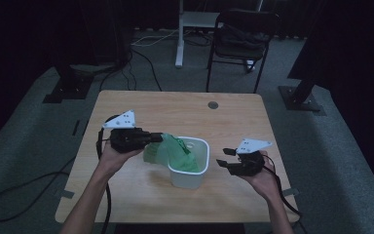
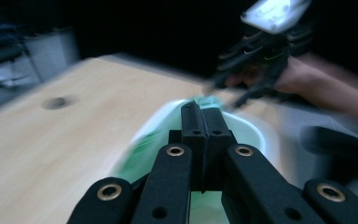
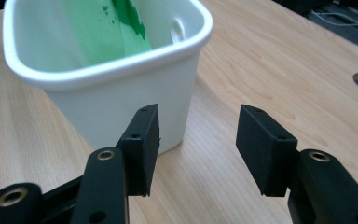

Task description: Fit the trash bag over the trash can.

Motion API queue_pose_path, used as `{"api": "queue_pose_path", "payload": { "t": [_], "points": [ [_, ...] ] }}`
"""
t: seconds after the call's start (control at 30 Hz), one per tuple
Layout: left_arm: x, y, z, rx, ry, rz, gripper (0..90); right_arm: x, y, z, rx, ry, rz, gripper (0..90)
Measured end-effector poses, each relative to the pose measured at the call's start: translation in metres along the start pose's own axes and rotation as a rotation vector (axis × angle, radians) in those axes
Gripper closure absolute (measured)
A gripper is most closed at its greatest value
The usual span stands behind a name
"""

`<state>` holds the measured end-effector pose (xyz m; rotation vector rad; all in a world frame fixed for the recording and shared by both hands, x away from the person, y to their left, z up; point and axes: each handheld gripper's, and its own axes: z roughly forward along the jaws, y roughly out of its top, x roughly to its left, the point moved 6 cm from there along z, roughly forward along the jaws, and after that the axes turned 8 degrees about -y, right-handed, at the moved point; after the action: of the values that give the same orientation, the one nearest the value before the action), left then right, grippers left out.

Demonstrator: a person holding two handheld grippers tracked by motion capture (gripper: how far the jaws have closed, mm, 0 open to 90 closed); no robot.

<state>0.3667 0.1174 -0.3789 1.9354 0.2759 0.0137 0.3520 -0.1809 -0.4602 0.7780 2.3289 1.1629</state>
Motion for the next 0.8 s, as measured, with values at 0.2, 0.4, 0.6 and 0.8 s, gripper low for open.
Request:
{"api": "queue_pose_path", "payload": {
  "t": [0.2,0.4,0.6,0.8],
  "points": [
    [-0.003,0.003,0.007,0.078,0.111,0.043,90.0,0.001,0.005,0.001,-0.007,0.012,-0.003,48.5],
    [-0.008,0.008,0.018,0.038,0.026,0.029,90.0,0.006,0.012,0.001,-0.021,0.022,-0.018,48.2],
    [-0.01,0.012,0.03,0.074,0.027,0.049,90.0,0.008,0.02,0.0,-0.033,0.03,-0.038,48.2],
    [-0.008,0.019,0.039,0.072,0.021,0.052,90.0,0.012,0.025,0.002,-0.042,0.028,-0.05,48.4]
  ]
}}
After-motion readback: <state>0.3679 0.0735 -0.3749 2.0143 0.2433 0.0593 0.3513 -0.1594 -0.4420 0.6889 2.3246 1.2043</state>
